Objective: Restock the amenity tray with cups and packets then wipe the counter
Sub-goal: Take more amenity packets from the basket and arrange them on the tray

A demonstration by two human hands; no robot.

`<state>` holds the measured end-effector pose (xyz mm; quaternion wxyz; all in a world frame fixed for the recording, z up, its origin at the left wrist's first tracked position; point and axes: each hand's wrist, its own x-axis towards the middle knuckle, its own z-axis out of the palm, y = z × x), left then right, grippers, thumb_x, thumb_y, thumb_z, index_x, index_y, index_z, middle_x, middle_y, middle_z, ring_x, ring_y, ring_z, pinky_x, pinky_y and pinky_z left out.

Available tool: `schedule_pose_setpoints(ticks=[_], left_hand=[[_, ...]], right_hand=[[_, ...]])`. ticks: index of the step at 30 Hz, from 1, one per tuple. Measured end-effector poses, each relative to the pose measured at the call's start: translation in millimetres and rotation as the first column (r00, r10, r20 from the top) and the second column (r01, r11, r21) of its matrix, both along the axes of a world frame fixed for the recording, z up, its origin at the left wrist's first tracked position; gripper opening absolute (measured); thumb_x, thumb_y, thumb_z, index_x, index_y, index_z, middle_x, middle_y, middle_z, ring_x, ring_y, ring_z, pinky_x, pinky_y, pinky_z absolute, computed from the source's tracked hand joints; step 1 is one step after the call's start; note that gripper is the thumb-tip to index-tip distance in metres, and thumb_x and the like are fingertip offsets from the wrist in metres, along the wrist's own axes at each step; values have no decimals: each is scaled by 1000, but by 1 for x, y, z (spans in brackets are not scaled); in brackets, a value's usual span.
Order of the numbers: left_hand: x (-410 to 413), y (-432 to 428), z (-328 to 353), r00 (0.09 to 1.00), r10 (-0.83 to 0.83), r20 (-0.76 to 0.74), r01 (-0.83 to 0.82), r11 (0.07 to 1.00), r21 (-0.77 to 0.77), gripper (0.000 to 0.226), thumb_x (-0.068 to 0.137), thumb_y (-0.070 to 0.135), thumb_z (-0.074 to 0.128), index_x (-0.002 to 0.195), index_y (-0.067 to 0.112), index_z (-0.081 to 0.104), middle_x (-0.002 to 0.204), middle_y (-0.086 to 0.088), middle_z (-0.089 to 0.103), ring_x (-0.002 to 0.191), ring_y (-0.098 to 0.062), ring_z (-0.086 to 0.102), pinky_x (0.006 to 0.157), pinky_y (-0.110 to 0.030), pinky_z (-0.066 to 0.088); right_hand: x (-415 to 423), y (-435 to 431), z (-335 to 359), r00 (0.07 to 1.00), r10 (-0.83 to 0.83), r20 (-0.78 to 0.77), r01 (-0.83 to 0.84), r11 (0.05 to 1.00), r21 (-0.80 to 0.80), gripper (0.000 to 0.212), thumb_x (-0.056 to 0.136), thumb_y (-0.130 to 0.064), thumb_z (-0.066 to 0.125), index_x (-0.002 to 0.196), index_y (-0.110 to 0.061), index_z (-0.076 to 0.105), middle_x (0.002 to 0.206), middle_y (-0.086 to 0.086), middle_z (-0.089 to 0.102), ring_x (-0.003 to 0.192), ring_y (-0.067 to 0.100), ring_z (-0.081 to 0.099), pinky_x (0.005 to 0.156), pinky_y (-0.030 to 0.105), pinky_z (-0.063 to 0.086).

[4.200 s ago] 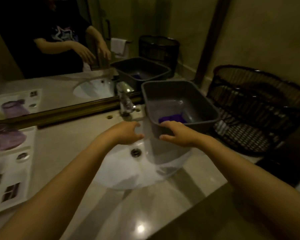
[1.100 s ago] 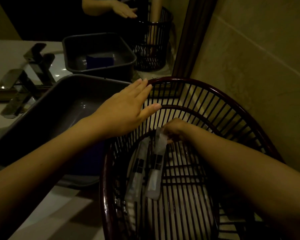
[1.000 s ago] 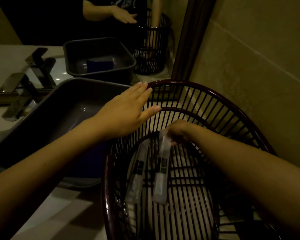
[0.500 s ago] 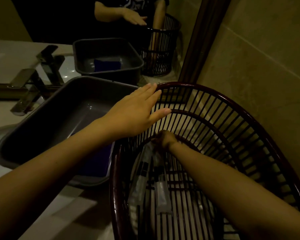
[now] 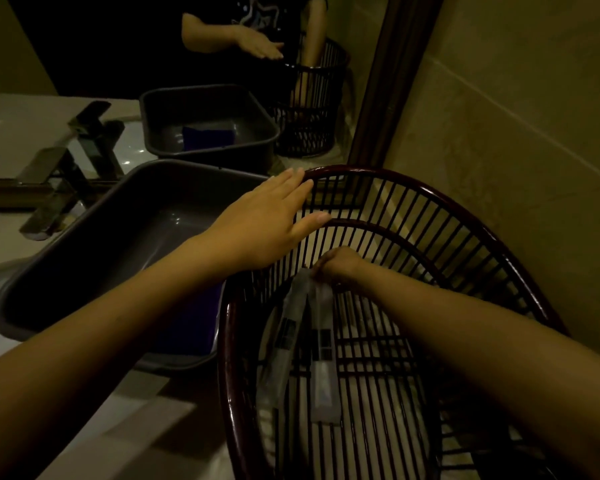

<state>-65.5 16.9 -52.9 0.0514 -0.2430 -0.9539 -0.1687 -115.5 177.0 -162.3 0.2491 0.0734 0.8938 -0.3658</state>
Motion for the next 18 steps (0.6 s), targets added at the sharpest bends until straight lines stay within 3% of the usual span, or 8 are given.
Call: schedule_pose_setpoints(ticks=[2, 4, 8, 10, 12, 14, 16, 18], left_hand=[[-1, -1, -2, 1000, 3, 21, -3, 1000, 0, 64, 91, 51, 26, 144, 19, 12, 157, -1, 7, 142, -9, 1, 105, -23, 2], [-2, -2, -2, 999, -6, 34, 5, 998, 55, 61, 92, 48, 28, 144, 20, 15, 157, -1, 10, 142, -8, 3, 106, -24, 4], [-2, -2, 1, 998, -30, 47, 19, 972, 234, 50, 95, 37, 33, 141, 19, 27, 153, -1, 24, 138, -4, 14, 107, -20, 9], [3, -1, 10, 998, -60, -7, 59, 941, 332, 39, 95, 29, 39, 133, 29, 38, 140, 6, 42, 127, 6, 27, 105, -10, 15], [10, 0, 28, 994, -109, 27, 82, 871, 484, 29, 93, 31, 42, 120, 37, 48, 120, 14, 56, 114, 5, 47, 93, -6, 35], [16, -1, 51, 977, -186, 102, 81, 772, 630, 30, 86, 44, 44, 110, 34, 60, 106, 15, 68, 103, 0, 60, 84, -15, 49], [24, -4, 72, 967, -239, 85, 109, 695, 711, 33, 80, 52, 47, 101, 36, 66, 99, 15, 70, 97, -2, 64, 75, -17, 53], [31, -5, 89, 966, -260, 9, 163, 632, 758, 27, 79, 51, 50, 98, 39, 67, 100, 16, 69, 96, -4, 65, 75, -17, 54]], right_hand=[[9, 5, 20, 999, 28, -43, -31, 998, -60, 8, 85, -10, 61, 87, -8, 68, 93, 9, 65, 83, 20, 59, 75, 34, 53], [21, 10, 46, 991, 60, -121, -77, 987, -140, 15, 85, -8, 59, 72, -15, 61, 82, 1, 61, 77, 15, 57, 71, 30, 51], [48, 15, 102, 916, 172, -361, -232, 964, -131, 15, 83, -13, 65, 71, -21, 60, 74, -7, 60, 70, 3, 57, 59, 16, 45], [60, 16, 131, 854, 218, -472, -291, 953, -88, 15, 81, -15, 68, 70, -22, 61, 70, -10, 61, 65, -1, 57, 58, 12, 45], [70, 20, 159, 790, 256, -557, -339, 939, -50, 12, 81, -16, 69, 72, -23, 63, 67, -12, 61, 62, -4, 58, 56, 8, 44], [77, 23, 188, 710, 279, -646, -354, 935, 14, 7, 80, -18, 69, 76, -22, 65, 70, -13, 62, 68, -3, 59, 61, 10, 46], [80, 25, 218, 645, 279, -712, -353, 935, 46, 5, 81, -19, 68, 79, -22, 64, 75, -12, 62, 75, 2, 59, 69, 15, 49], [83, 25, 246, 598, 257, -759, -358, 933, 34, 6, 82, -20, 66, 79, -24, 63, 78, -11, 62, 76, 1, 60, 65, 13, 51]])
